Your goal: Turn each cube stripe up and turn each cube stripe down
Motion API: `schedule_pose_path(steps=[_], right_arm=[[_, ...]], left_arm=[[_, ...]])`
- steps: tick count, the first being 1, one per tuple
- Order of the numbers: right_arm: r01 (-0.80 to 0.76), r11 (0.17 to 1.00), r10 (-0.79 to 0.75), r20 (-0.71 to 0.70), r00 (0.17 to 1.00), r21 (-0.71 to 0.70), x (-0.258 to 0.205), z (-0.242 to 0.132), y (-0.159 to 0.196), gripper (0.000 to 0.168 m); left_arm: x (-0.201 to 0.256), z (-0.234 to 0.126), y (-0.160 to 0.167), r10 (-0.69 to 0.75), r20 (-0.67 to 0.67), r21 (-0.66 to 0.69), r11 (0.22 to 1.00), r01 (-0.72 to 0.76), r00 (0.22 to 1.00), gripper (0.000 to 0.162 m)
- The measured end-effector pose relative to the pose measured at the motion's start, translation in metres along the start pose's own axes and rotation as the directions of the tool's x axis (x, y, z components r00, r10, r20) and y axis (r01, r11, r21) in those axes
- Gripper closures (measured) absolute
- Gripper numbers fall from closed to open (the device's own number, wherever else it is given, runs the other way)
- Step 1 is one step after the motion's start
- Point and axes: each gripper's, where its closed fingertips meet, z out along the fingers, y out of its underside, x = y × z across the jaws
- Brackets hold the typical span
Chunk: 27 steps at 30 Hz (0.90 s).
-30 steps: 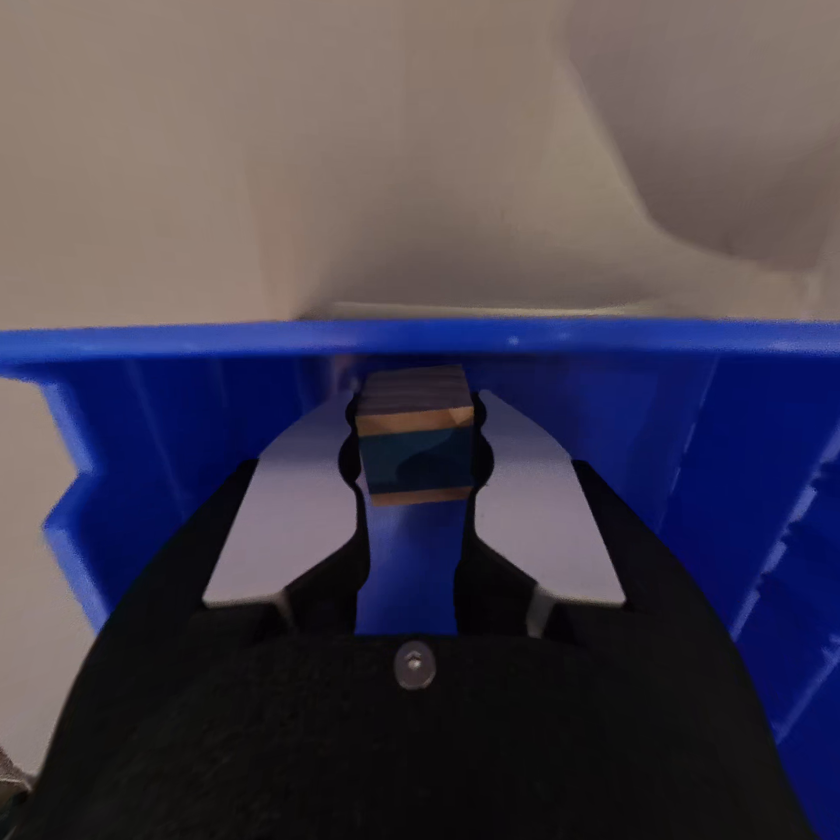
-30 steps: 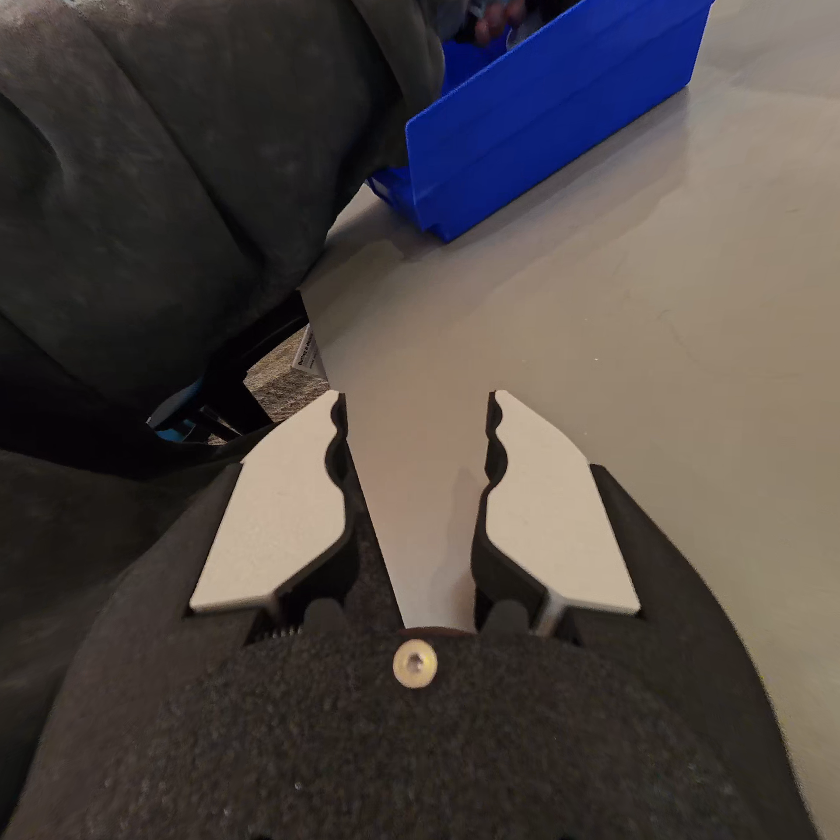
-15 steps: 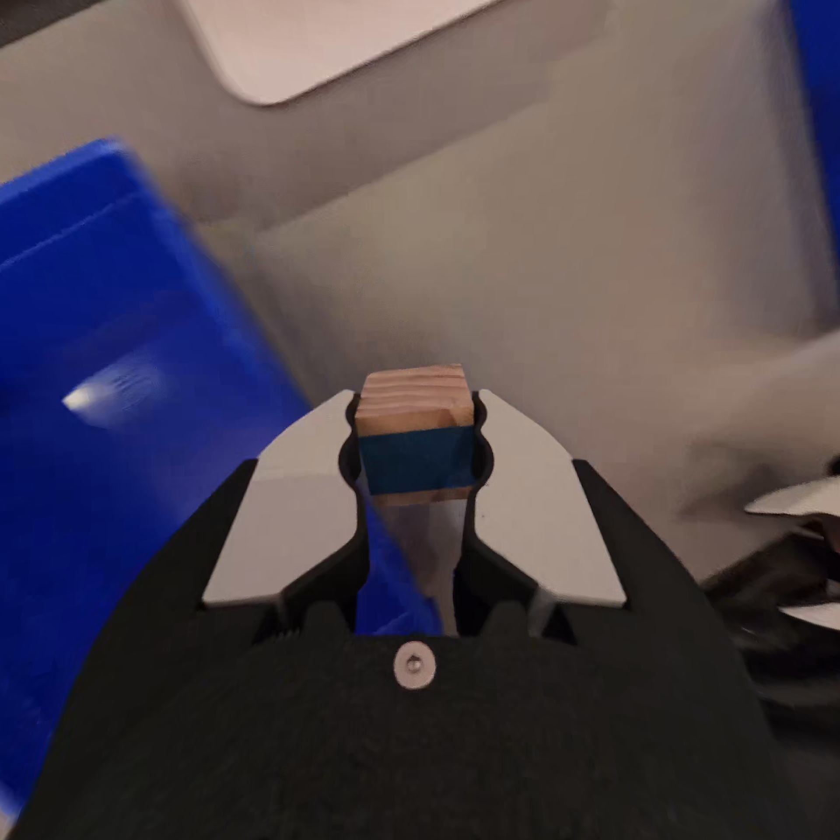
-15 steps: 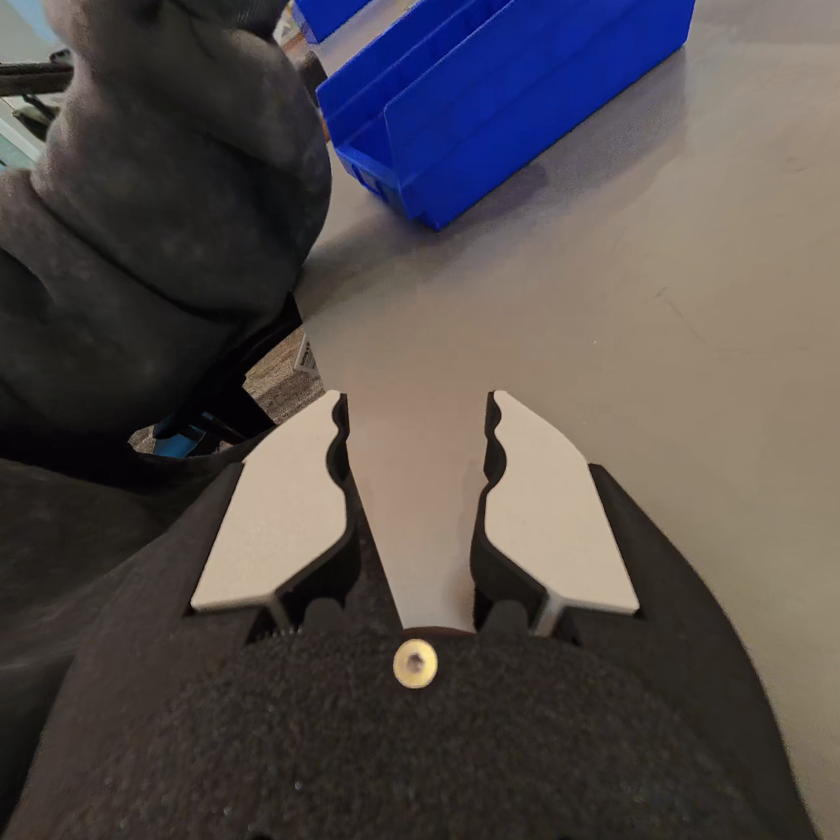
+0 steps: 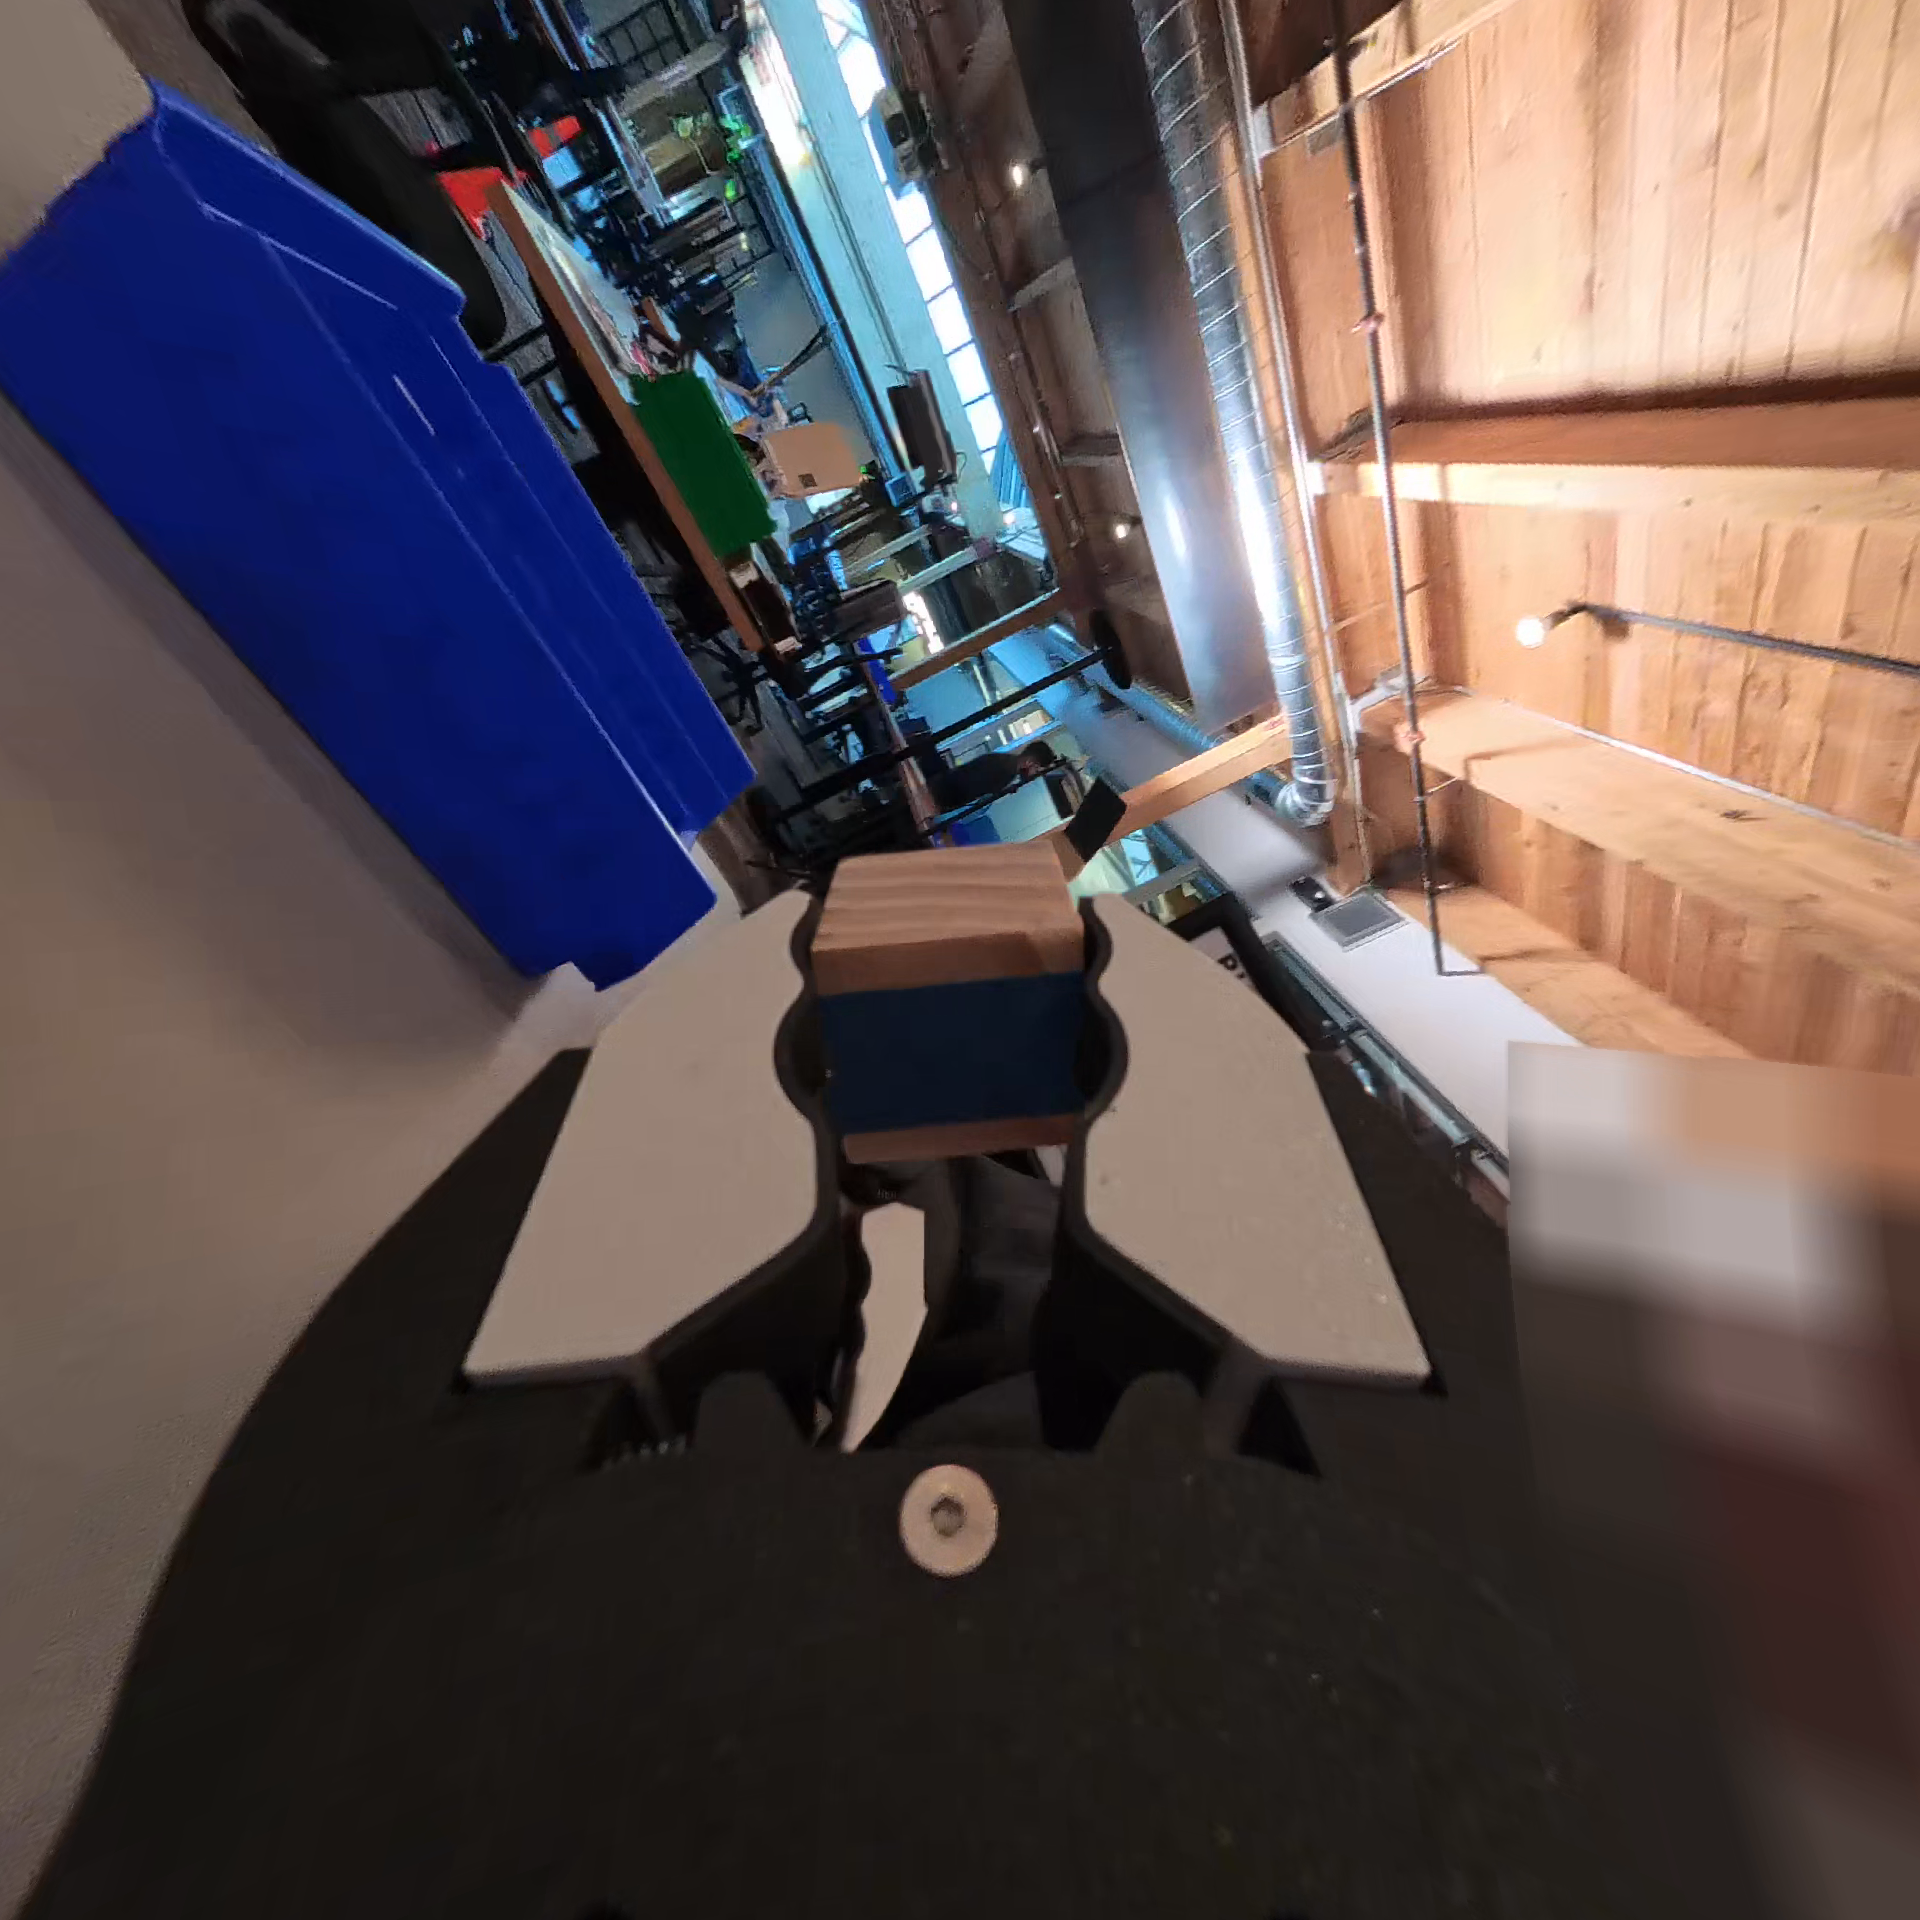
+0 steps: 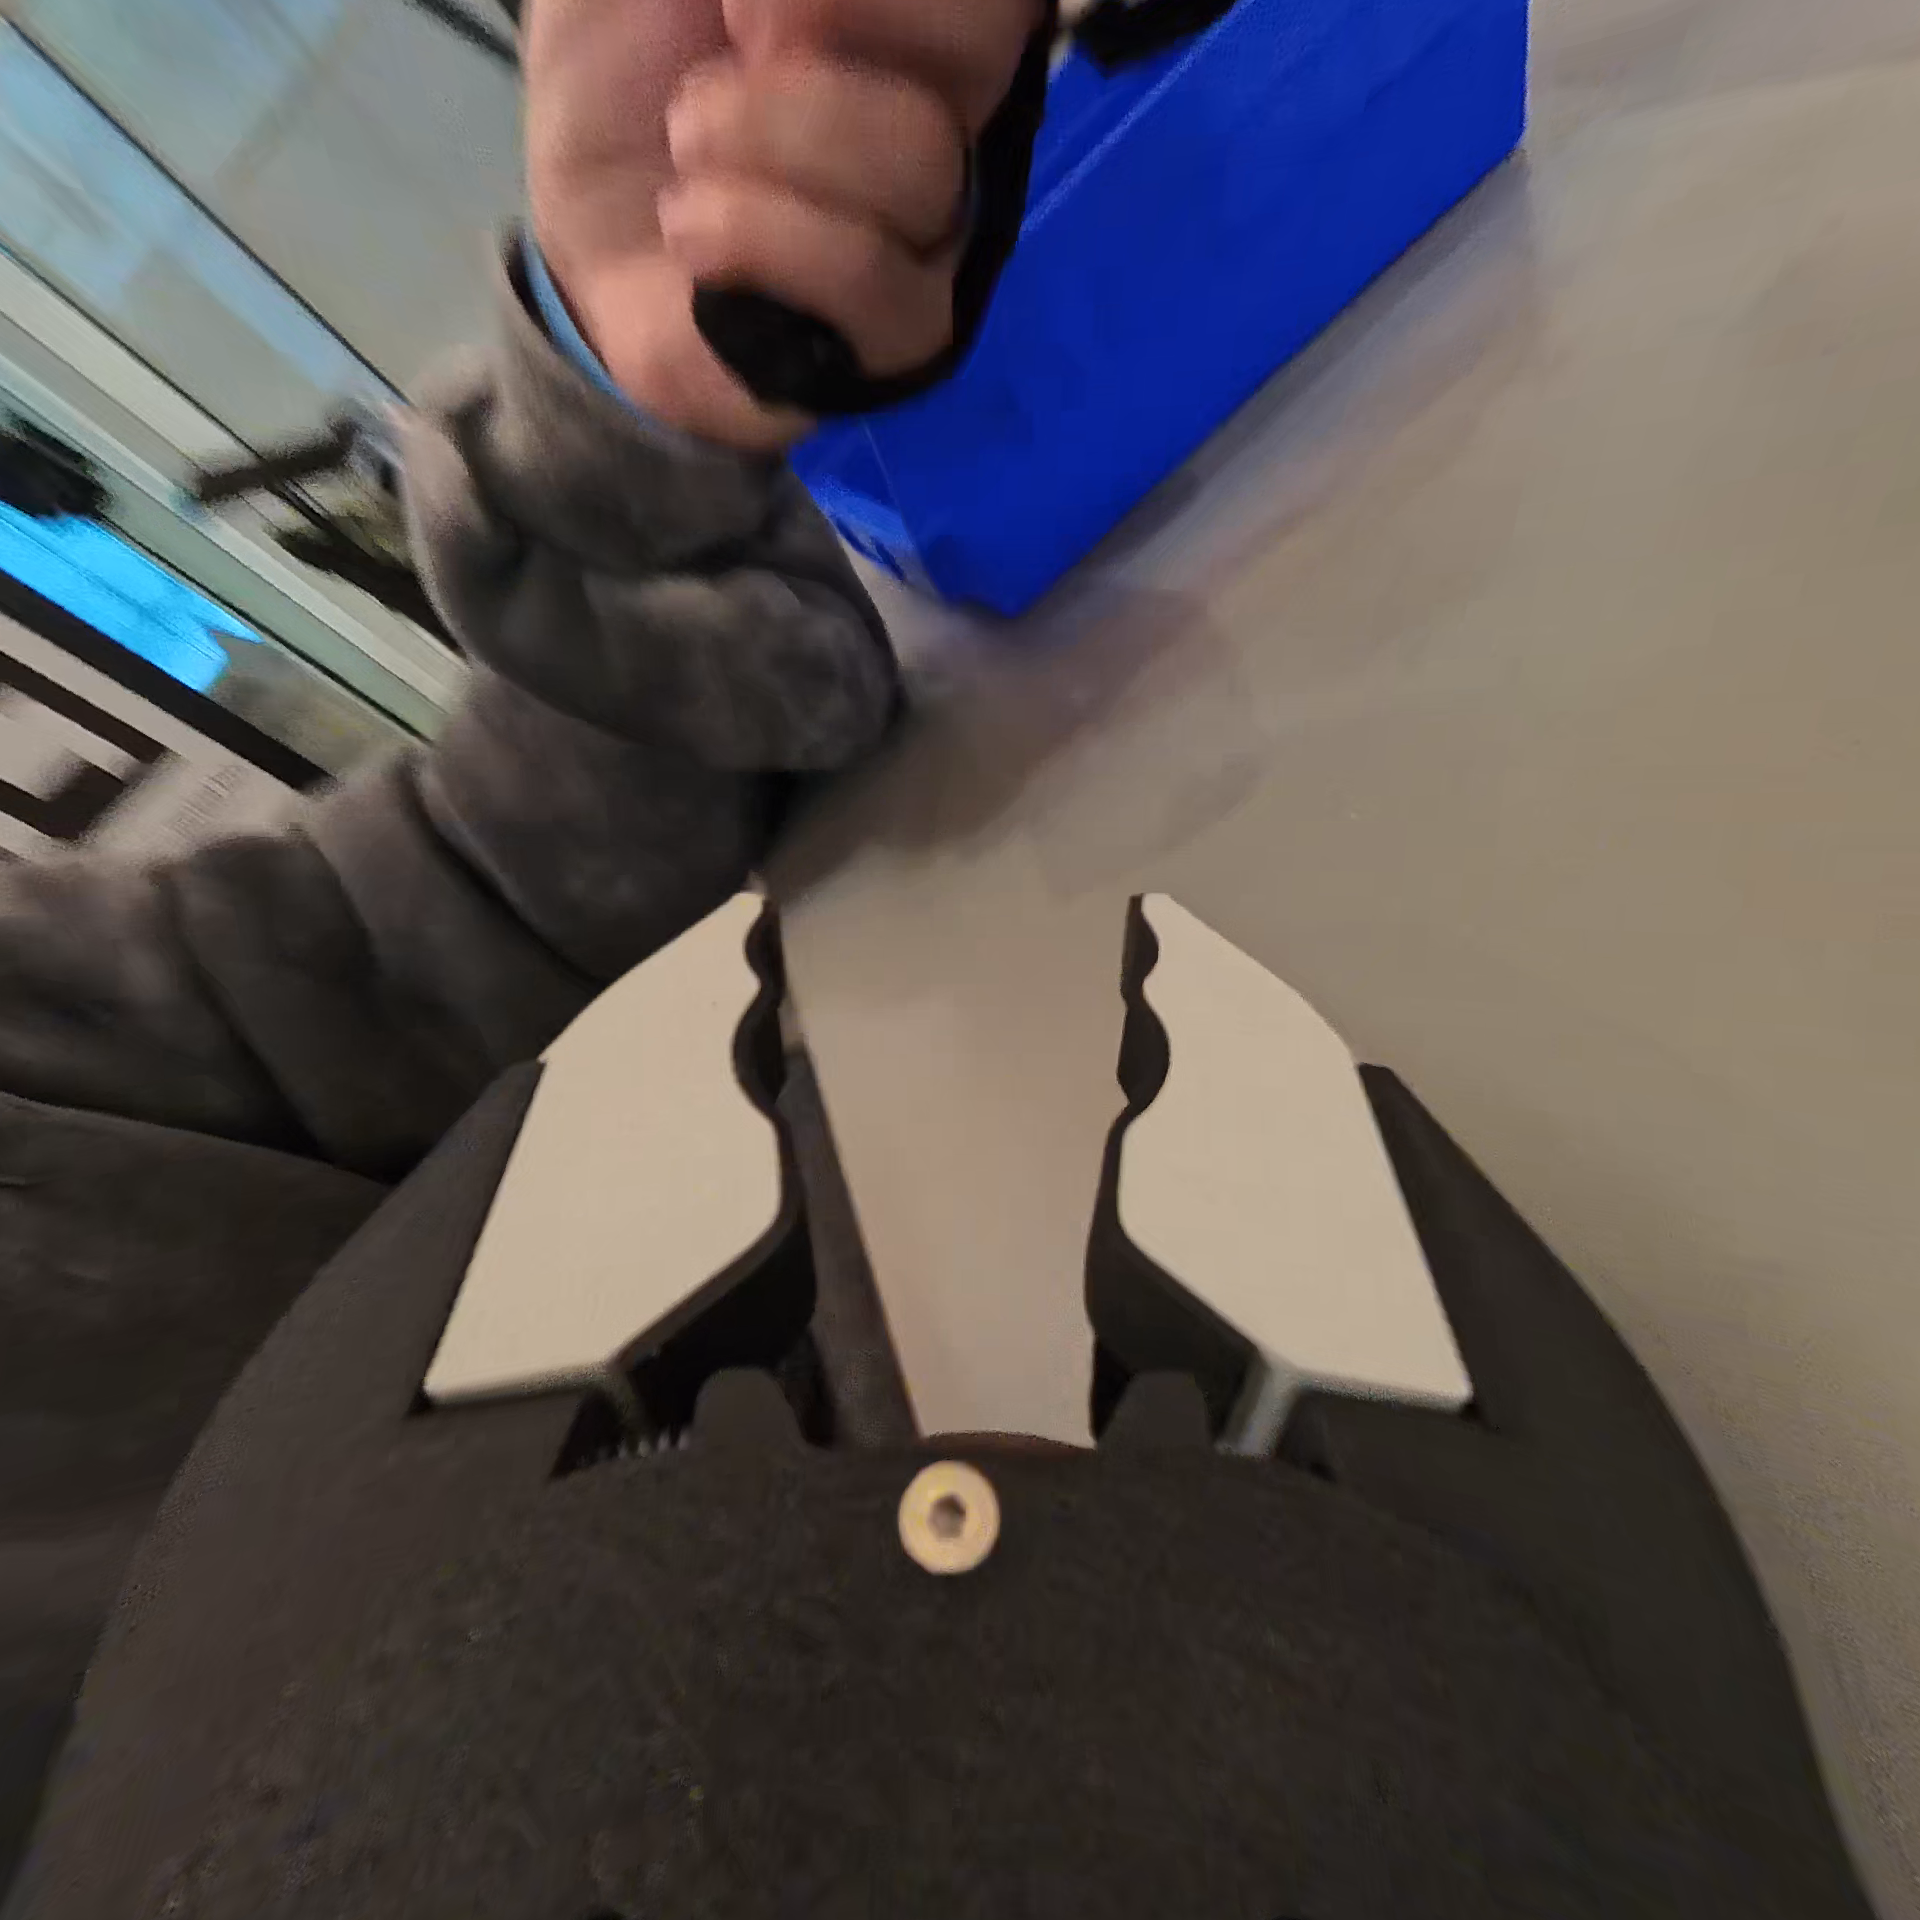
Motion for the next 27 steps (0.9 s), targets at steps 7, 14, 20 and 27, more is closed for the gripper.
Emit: schedule_pose_path(steps=[7, 14, 20, 27], right_arm=[[-0.439, 0.872, 0.385, 0.251, 0.888, 0.216, -0.002, 0.000, -0.094, 0.091], [-0.529, 0.822, 0.473, 0.265, 0.840, 0.210, 0.016, 0.014, -0.140, 0.091], [-0.479, 0.847, 0.411, 0.288, 0.865, 0.231, 0.011, 0.007, -0.141, 0.123], [-0.232, 0.918, 0.205, 0.117, 0.972, 0.321, 0.006, -0.079, -0.159, 0.123]], left_arm=[[-0.006, 0.000, 0.003, 0.007, 0.023, 0.000, 1.000, -0.007, 1.000, 0.118], [-0.011, 0.018, 0.020, 0.176, 0.154, -0.092, 0.982, -0.163, 0.972, 0.118], [-0.003, 0.017, 0.013, 0.193, 0.170, -0.041, 0.981, -0.189, 0.966, 0.093], [-0.010, -0.026, 0.051, 0.339, 0.301, -0.113, 0.941, -0.320, 0.891, 0.087]])
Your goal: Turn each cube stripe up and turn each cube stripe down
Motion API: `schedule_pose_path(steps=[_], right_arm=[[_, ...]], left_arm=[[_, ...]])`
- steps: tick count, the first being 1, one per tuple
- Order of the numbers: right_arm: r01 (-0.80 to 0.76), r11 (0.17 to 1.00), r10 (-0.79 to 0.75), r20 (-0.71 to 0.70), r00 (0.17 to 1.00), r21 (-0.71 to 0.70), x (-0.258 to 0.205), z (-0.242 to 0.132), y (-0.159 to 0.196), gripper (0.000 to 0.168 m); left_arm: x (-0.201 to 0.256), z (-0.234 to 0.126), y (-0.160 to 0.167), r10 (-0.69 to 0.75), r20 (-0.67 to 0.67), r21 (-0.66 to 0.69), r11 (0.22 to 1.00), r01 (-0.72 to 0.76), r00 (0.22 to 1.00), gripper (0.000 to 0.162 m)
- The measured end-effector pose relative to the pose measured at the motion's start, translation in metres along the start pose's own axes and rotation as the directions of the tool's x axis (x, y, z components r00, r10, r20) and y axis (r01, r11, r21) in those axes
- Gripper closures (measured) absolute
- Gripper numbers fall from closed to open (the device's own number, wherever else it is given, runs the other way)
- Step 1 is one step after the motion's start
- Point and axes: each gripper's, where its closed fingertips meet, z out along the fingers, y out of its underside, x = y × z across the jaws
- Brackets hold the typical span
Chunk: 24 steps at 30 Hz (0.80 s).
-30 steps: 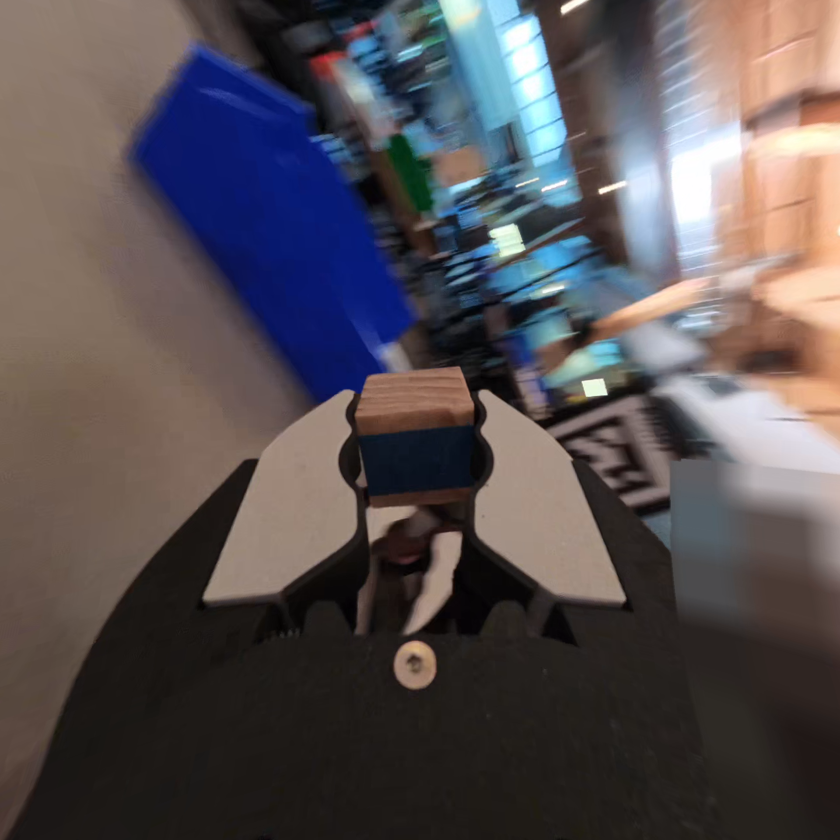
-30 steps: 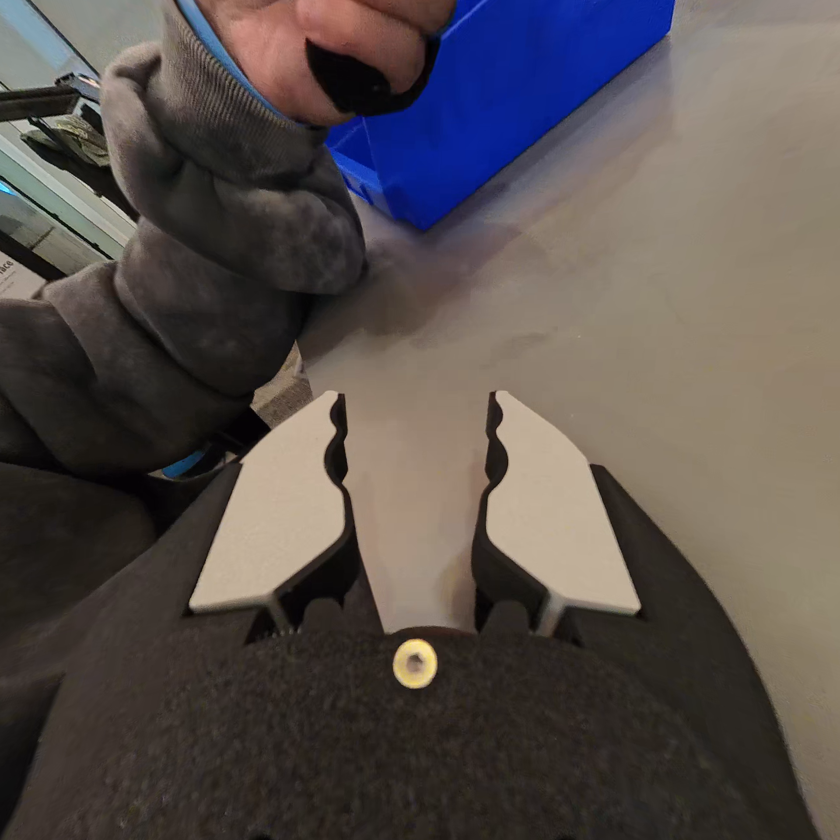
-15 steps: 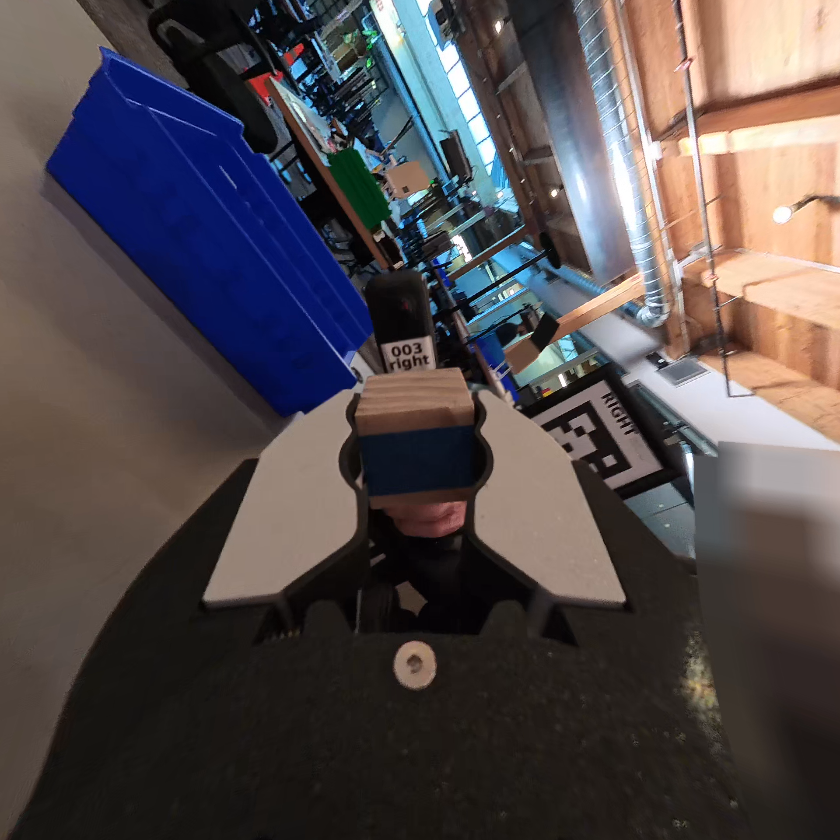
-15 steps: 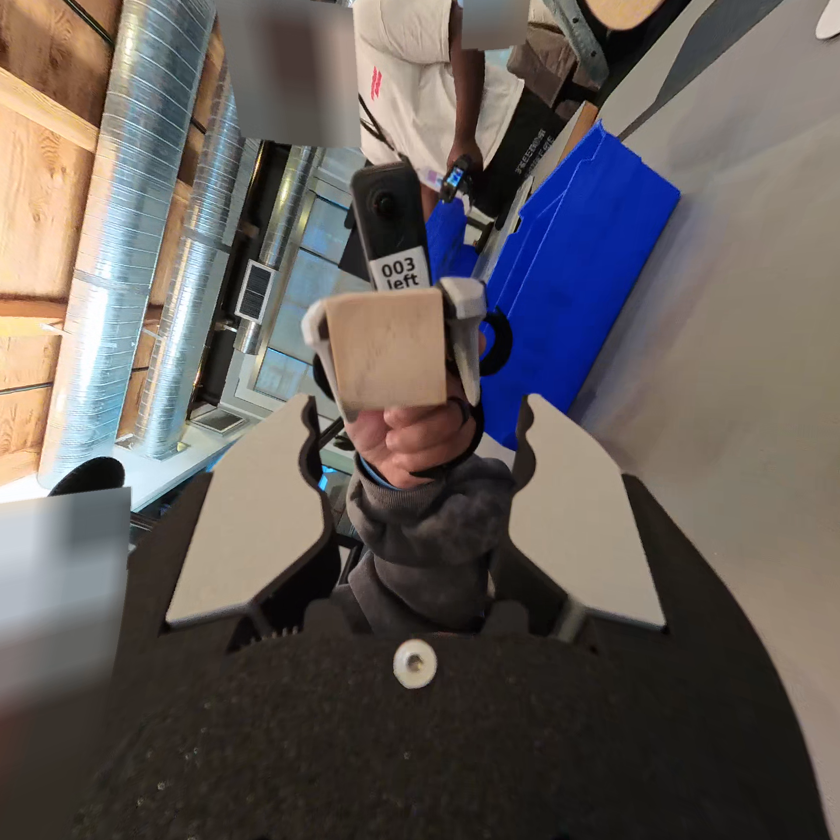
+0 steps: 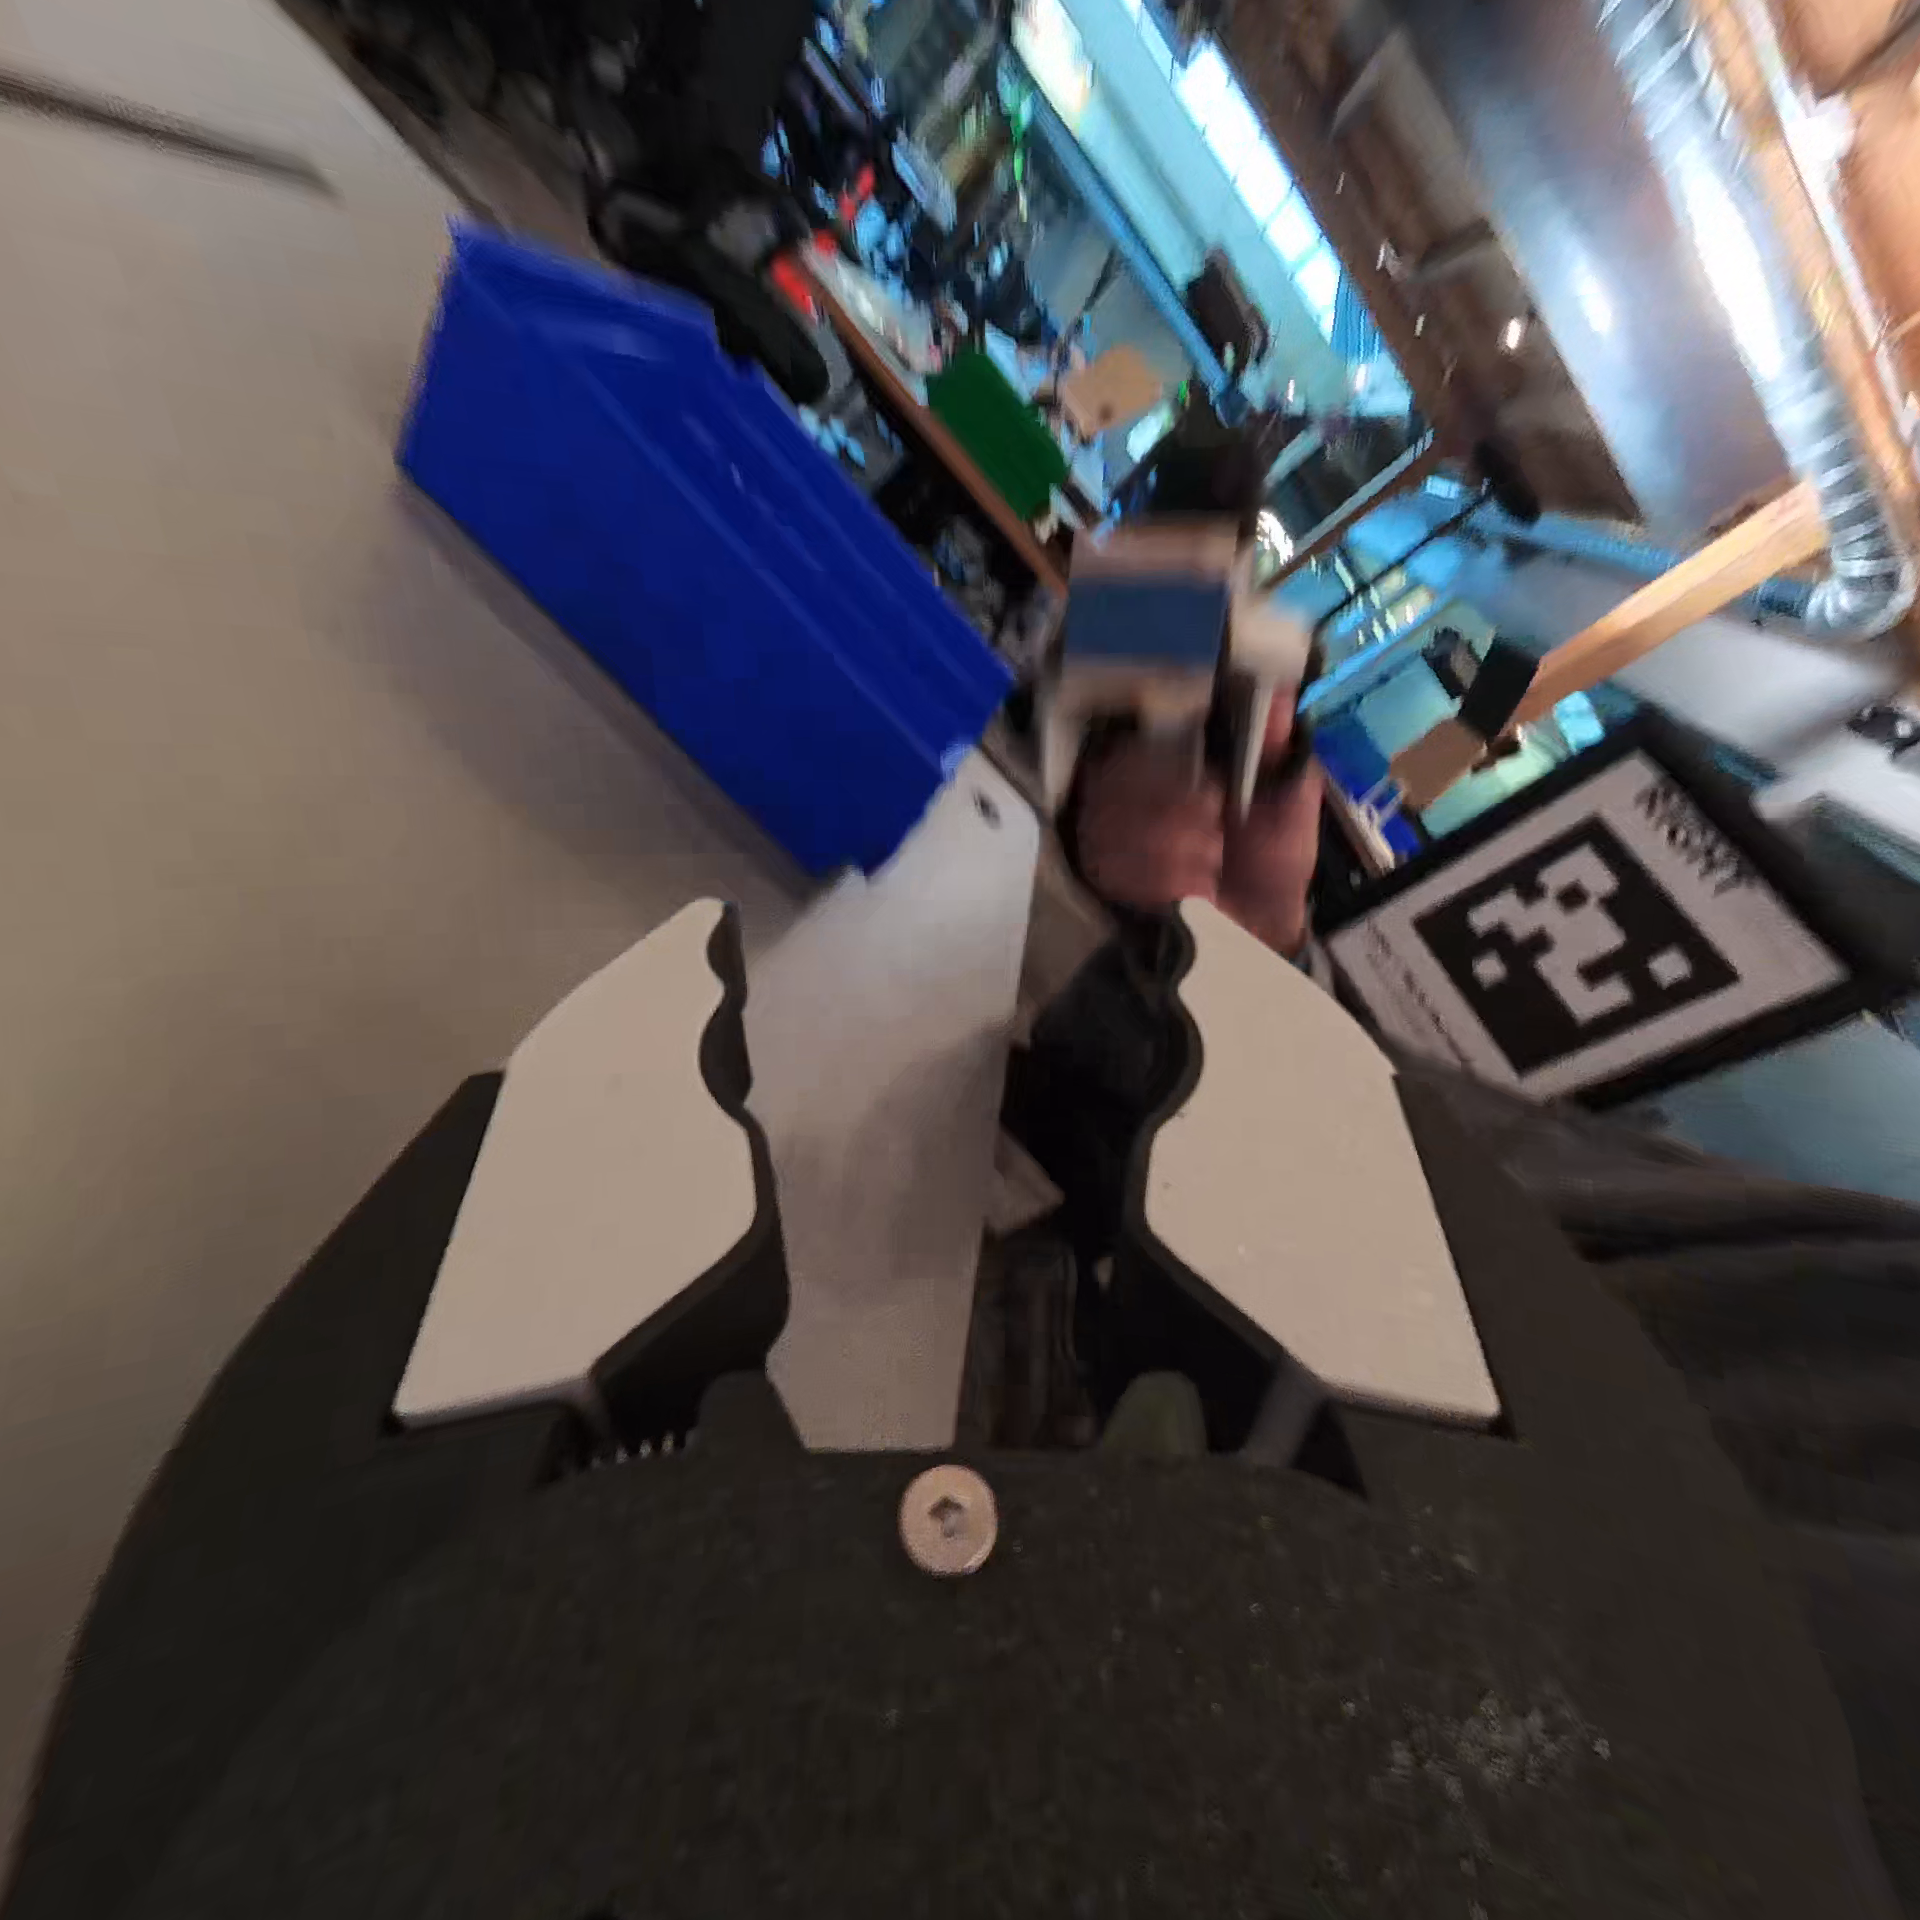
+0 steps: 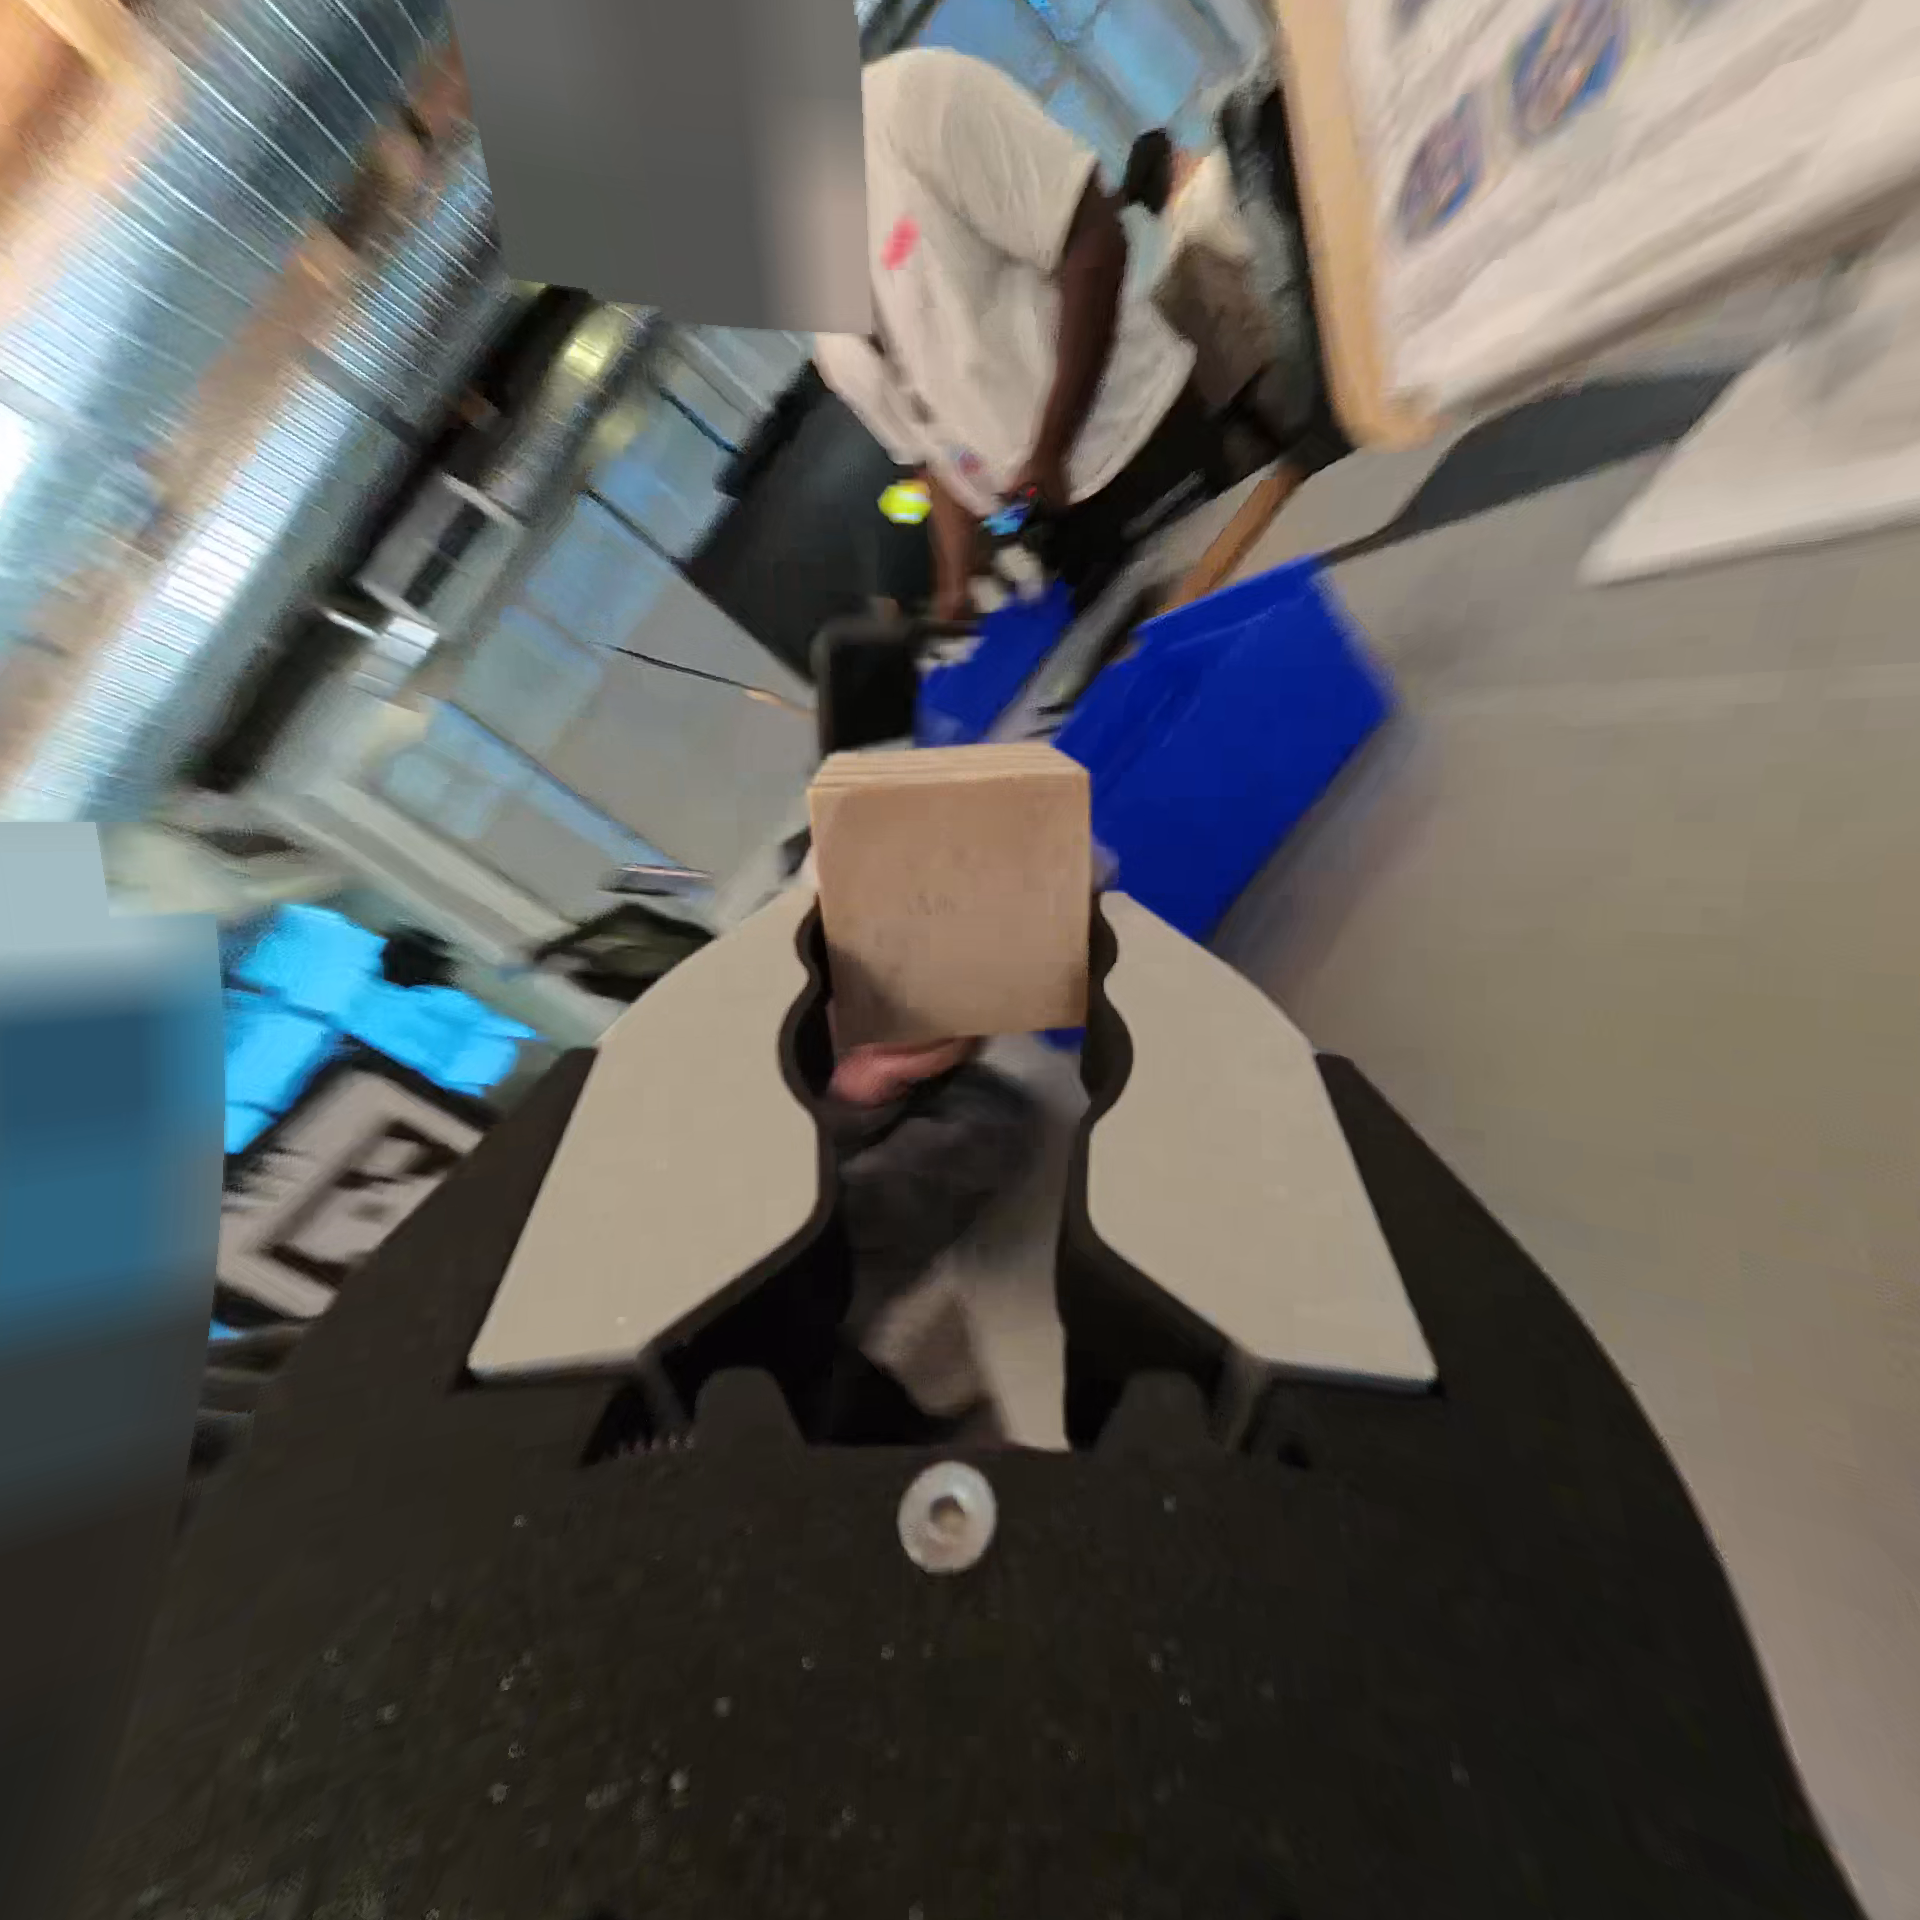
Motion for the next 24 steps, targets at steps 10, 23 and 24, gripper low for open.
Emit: schedule_pose_path(steps=[10, 23, 24], right_arm=[[-0.203, 0.849, -0.424, -0.858, 0.290, -0.488, 0.164, -0.251, -0.013, 0.123], [-0.448, 0.805, -0.395, -0.915, 0.087, -0.390, 0.224, -0.270, 0.016, 0.122], [-0.442, 0.807, -0.401, -0.913, 0.078, -0.392, 0.224, -0.270, 0.015, 0.122]], left_arm=[[0.043, 0.041, 0.124, -0.059, -0.160, -0.382, 0.924, -0.006, 0.985, 0.097], [0.053, 0.032, 0.125, -0.084, -0.182, -0.370, 0.929, 0.011, 0.980, 0.097], [0.053, 0.032, 0.126, -0.087, -0.183, -0.373, 0.928, 0.013, 0.979, 0.097]])
